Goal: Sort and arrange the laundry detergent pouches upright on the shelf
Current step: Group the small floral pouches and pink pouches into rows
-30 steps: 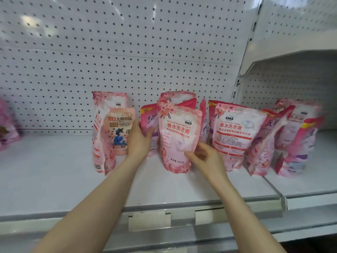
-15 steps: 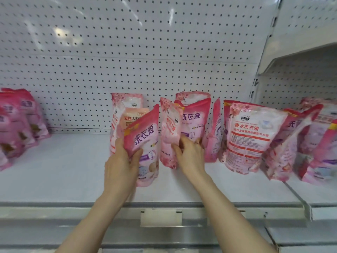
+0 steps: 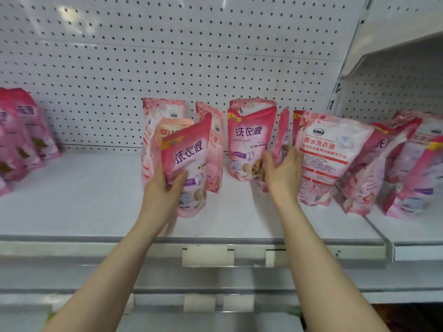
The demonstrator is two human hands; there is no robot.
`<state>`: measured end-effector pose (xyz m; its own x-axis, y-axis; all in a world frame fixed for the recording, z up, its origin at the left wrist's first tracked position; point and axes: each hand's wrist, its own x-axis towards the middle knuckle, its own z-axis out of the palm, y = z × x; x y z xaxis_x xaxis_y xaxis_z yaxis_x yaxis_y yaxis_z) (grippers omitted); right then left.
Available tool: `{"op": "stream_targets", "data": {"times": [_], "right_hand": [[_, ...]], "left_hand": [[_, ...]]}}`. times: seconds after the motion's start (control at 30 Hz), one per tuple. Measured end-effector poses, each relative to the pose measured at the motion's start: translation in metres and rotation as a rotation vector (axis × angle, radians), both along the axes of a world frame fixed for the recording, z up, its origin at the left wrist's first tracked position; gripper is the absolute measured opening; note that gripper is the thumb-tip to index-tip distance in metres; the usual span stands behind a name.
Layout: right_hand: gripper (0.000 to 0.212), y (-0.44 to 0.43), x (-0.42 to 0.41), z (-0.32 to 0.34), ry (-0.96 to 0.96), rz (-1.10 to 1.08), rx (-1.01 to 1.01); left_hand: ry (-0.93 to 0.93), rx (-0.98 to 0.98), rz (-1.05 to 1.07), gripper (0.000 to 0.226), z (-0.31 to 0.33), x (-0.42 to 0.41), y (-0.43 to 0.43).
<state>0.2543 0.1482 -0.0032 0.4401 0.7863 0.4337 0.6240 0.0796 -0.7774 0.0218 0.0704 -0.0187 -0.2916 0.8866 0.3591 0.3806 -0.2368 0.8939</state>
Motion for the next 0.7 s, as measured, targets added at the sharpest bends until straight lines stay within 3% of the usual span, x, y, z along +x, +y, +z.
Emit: {"op": "stream_targets", "data": {"times": [0.1, 0.2, 0.33, 0.43, 0.53, 0.7], "right_hand": [[0.026, -0.007, 0.004, 0.003, 0.038, 0.008, 0.041], [0.025, -0.025, 0.013, 0.002, 0.174, 0.039, 0.081], [0.022, -0.057, 0.014, -0.006, 0.344, 0.180, 0.183], [0.047, -0.069, 0.010, -0.015, 0.433, 0.308, 0.160], [0.073, -0.063, 0.005, -0.021, 0.369, 0.277, 0.093], [0.048, -0.050, 0.004, -0.021, 0.492, 0.235, 0.081]], "left_hand": [[-0.109, -0.012, -0.072, 0.032, -0.004, -0.002, 0.000], [-0.163, 0.001, -0.095, 0.030, -0.004, 0.001, -0.003], [-0.211, 0.000, -0.078, 0.050, -0.004, 0.004, -0.002], [-0.187, 0.009, -0.043, 0.047, -0.004, 0.010, -0.004], [-0.126, 0.023, 0.021, 0.048, -0.005, 0.014, -0.003], [-0.240, 0.026, 0.022, 0.030, -0.002, 0.008, 0.001]]}}
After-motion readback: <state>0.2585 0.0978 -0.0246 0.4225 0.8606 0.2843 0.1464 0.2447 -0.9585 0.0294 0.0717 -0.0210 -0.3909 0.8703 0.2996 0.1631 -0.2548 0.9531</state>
